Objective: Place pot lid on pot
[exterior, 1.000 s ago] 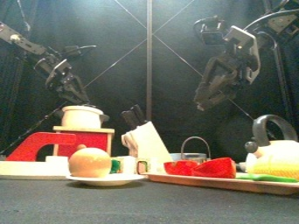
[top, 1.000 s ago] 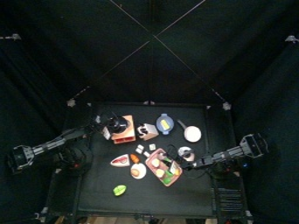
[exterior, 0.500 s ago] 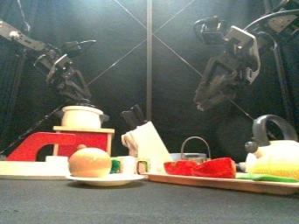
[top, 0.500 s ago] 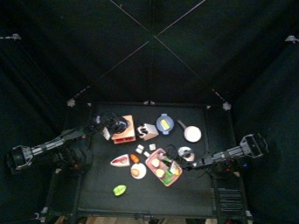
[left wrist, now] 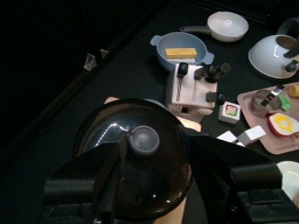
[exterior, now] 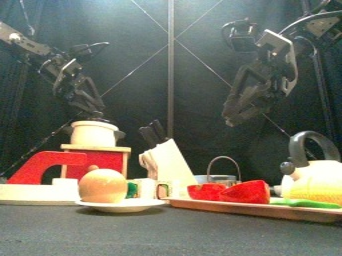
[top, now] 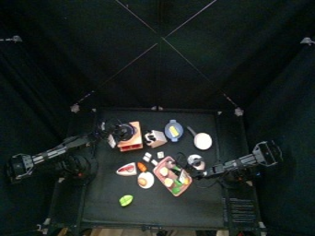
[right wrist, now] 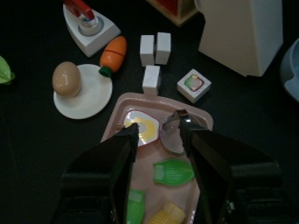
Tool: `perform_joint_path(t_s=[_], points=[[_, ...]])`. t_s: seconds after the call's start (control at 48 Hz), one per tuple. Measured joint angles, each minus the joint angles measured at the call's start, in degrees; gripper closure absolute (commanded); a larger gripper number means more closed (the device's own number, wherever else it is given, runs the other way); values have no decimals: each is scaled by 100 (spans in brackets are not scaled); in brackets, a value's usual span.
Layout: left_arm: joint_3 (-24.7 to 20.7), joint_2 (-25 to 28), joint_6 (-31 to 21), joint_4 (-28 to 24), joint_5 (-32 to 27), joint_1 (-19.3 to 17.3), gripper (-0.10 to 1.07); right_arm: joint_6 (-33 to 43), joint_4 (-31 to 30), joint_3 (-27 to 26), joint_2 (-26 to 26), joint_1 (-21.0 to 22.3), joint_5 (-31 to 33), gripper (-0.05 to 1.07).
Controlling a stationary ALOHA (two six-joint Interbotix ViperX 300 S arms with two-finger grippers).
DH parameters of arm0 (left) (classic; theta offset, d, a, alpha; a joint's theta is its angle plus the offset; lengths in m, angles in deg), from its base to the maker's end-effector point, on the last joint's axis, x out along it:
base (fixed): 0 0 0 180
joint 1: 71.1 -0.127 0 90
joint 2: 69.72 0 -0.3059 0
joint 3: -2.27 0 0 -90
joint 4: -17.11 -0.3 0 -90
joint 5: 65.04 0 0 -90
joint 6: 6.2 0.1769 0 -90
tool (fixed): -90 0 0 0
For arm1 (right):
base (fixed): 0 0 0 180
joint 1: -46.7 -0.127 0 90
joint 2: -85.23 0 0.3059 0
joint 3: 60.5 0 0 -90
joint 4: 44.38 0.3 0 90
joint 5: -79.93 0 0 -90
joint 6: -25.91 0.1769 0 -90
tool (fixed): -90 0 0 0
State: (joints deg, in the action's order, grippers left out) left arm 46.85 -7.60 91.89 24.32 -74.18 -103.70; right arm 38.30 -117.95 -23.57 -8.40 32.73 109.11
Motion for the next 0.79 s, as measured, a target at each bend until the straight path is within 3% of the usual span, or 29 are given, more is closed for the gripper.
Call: perform_joint_path(t_s=[0.792], points=[[0, -53, 0, -9, 0, 26, 12, -9, 0, -9, 9, 0, -26, 23]])
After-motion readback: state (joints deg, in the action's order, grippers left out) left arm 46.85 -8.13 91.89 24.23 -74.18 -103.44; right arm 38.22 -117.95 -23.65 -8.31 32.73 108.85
